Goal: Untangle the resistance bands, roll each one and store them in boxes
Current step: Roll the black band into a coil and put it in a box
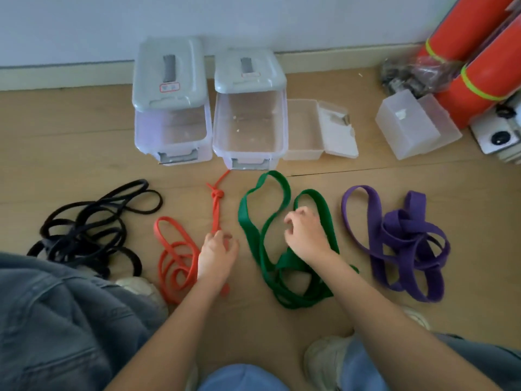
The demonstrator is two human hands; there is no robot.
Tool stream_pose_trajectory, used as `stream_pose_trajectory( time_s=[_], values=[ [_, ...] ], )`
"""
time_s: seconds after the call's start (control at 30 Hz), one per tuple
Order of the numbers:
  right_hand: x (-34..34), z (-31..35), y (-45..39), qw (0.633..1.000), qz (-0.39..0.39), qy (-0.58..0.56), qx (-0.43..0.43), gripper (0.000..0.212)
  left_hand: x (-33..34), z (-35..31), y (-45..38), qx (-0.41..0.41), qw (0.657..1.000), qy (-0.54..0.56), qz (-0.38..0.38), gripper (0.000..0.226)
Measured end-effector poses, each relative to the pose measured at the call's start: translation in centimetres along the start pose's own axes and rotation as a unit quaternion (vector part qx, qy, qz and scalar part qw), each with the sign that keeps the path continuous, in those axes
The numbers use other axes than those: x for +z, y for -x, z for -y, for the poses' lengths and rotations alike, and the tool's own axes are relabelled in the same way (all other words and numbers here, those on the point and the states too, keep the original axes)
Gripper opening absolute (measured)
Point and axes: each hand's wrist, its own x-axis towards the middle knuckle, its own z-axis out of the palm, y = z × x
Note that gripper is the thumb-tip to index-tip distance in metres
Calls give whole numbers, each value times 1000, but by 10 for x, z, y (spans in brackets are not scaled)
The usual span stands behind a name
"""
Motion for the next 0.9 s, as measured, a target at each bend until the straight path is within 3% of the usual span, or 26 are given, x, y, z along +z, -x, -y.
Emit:
stream_pose_trajectory(
  time_s=[0.17,0.27,0.37,0.43,0.5,0.6,0.7,0.8,0.9],
  values=[
    [33,72,-9,988,130,-42,-67,35,-28,32,-6,-124,985,-23,-114,35],
    [63,98,-19,974,202,-72,-71,47,-40,53,-15,-211,966,25,-150,43],
    [90,118,-24,954,274,-56,-105,58,-48,80,-27,-217,971,79,-57,49],
    [102,126,-25,944,306,1,-125,49,-51,94,-28,-186,981,63,9,44],
    [103,138,-29,948,278,80,-135,31,-60,105,-29,-176,982,61,-35,38],
    [94,171,-43,965,148,173,-129,22,-87,116,-42,-160,972,67,-156,40],
    [98,217,-62,972,69,119,-191,24,-119,135,-62,-137,973,-49,-181,49],
    [119,259,-77,931,181,64,-310,42,-147,158,-77,-179,960,-204,-69,37],
    [150,280,-74,901,268,91,-328,53,-168,162,-83,-158,975,-154,-28,19]
  ],
)
